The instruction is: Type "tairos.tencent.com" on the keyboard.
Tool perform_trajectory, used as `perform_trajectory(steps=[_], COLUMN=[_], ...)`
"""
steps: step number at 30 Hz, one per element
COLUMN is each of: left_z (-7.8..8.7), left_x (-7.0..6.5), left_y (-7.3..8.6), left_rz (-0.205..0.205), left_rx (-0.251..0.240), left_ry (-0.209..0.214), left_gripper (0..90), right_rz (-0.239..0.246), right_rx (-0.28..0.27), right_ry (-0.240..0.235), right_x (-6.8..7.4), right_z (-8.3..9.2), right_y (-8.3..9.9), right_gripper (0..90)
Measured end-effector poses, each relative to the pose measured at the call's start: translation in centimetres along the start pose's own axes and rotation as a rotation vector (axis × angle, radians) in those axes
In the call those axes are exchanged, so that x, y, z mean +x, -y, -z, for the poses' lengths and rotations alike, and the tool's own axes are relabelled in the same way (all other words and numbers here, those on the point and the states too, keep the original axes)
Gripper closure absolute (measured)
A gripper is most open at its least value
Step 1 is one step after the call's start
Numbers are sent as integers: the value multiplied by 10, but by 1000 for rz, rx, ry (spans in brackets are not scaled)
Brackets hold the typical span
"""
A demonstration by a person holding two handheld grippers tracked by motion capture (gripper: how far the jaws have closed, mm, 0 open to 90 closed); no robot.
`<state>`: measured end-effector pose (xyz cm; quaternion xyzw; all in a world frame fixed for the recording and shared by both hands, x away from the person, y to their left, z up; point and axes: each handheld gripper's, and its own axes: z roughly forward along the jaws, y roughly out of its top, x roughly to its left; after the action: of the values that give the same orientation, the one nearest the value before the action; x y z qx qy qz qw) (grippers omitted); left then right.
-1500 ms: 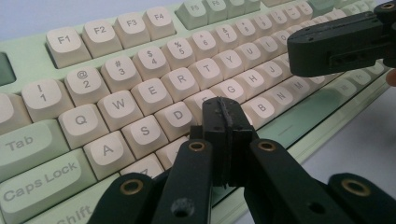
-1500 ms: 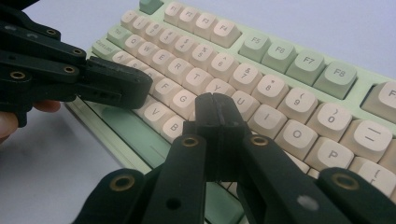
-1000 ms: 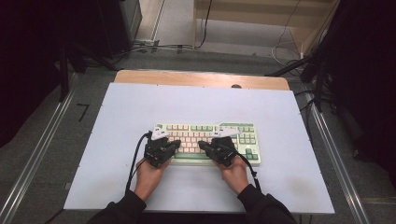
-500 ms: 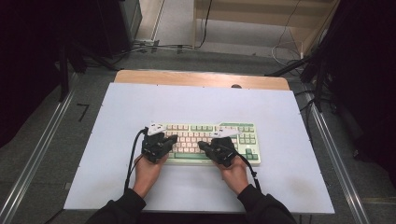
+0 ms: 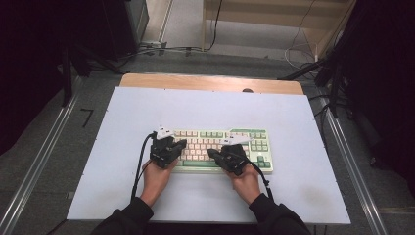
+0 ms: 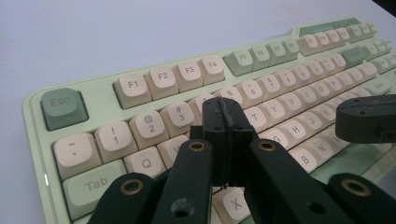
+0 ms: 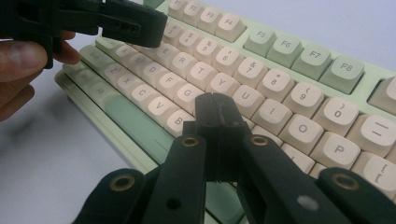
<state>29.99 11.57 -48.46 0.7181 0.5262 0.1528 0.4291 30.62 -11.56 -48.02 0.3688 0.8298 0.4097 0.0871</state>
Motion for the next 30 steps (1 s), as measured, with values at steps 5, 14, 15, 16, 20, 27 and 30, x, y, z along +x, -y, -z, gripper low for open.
perform_trajectory(steps=[5,14,15,16,20,27,30], left_z=[-3,-5,-5,-5,-5,-6,-6], left_x=[-1,0,0,0,0,0,-1], left_y=[-1,-1,-1,-1,-1,-1,-1], left_rz=[-10,-10,-12,-12,-10,-11,-12], left_rx=[2,12,14,13,12,13,13], left_ry=[-10,-18,-19,-21,-22,-20,-20], left_gripper=[900,900,900,900,900,900,900], right_rz=[1,1,2,2,1,2,4], right_rx=[2,-2,-2,-2,-2,-2,0], right_ry=[0,0,0,0,0,1,1], right_x=[0,0,0,0,0,0,0], right_z=[0,1,1,1,1,1,1], right_y=[0,0,0,0,0,0,0], right_gripper=[873,873,873,873,873,873,873])
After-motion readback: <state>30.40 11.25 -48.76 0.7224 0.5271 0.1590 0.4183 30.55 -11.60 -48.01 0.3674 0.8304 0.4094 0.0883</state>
